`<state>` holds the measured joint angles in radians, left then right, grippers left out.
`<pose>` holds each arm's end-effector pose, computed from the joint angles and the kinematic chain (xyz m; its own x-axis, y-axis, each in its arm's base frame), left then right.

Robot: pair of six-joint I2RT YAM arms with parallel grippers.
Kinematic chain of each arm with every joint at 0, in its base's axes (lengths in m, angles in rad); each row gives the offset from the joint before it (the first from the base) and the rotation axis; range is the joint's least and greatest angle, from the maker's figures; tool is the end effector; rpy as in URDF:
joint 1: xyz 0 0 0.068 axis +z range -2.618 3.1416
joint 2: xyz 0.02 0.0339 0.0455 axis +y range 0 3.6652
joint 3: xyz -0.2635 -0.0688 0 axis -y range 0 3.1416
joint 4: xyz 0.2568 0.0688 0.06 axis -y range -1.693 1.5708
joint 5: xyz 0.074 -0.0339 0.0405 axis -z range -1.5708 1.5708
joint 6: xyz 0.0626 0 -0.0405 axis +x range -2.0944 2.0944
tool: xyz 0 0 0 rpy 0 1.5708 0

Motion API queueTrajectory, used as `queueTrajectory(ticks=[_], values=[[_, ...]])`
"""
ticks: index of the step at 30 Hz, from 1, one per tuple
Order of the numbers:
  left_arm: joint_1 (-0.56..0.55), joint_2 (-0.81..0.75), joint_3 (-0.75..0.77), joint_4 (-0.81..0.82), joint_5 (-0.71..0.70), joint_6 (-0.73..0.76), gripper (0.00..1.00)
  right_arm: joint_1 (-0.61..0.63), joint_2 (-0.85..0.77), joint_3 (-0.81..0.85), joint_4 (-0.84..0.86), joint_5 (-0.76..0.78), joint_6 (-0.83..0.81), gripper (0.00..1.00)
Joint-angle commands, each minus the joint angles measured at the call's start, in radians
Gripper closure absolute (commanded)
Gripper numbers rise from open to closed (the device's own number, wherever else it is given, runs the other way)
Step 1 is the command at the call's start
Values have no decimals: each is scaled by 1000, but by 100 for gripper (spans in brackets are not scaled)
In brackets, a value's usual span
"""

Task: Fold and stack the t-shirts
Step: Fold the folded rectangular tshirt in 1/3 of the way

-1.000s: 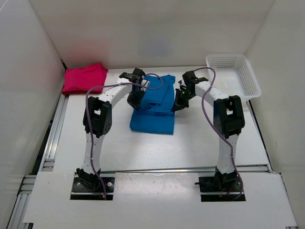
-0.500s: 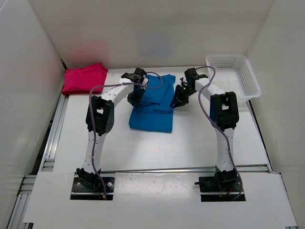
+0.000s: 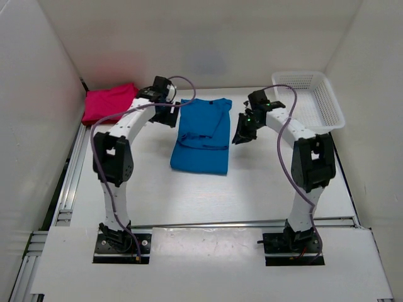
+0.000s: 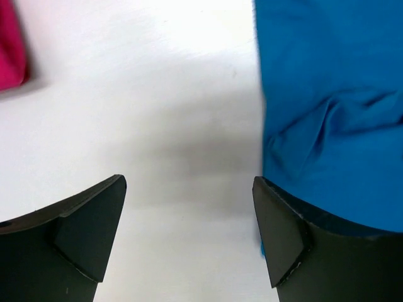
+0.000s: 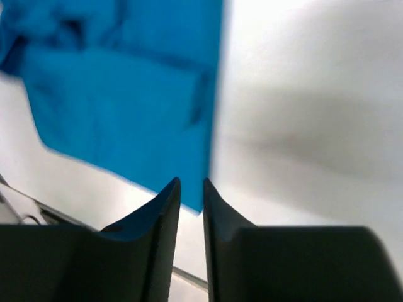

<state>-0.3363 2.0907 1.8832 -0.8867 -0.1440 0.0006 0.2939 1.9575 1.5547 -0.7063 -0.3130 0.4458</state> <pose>0.4532 -0.1489 0.2272 -0.8386 0.2938 -0.4587 0.2649 0.9558 0.1278 0.4142 0.1455 0.1925 -0.9486 0.1415 -0.2831 0.0024 0.8976 0.4408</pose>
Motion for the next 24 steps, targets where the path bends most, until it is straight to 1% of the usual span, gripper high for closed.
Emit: queueTrajectory(ticks=[1, 2, 4, 5, 7, 10, 11, 15, 18, 21, 24], values=[[2, -147, -126, 23, 43, -1, 8, 140, -75, -6, 54, 119, -39, 81], [2, -147, -154, 32, 43, -1, 10, 193, -48, 7, 54, 142, -39, 89], [-9, -159, -217, 32, 52, -1, 11, 237, -7, 62, 67, 160, -12, 94], [-9, -169, -234, 32, 67, -1, 11, 269, 47, 86, 67, 160, 7, 97], [-9, -179, -265, 32, 92, -1, 11, 298, 98, 129, 67, 160, 19, 100], [-9, -190, -340, 32, 170, -1, 11, 355, 202, 208, 67, 175, 44, 100], [-9, -190, -352, 32, 223, -1, 11, 355, 216, 234, 67, 190, 65, 100], [-9, -190, -413, 12, 355, -1, 11, 364, 264, 257, 87, 199, 103, 100], [-18, -167, -460, 12, 365, -1, 11, 364, 293, 266, 97, 209, 123, 100], [-18, -141, -484, 12, 345, -1, 12, 364, 311, 266, 97, 281, 152, 100], [-27, -112, -506, 22, 294, -1, 12, 364, 311, 266, 97, 337, 179, 100]])
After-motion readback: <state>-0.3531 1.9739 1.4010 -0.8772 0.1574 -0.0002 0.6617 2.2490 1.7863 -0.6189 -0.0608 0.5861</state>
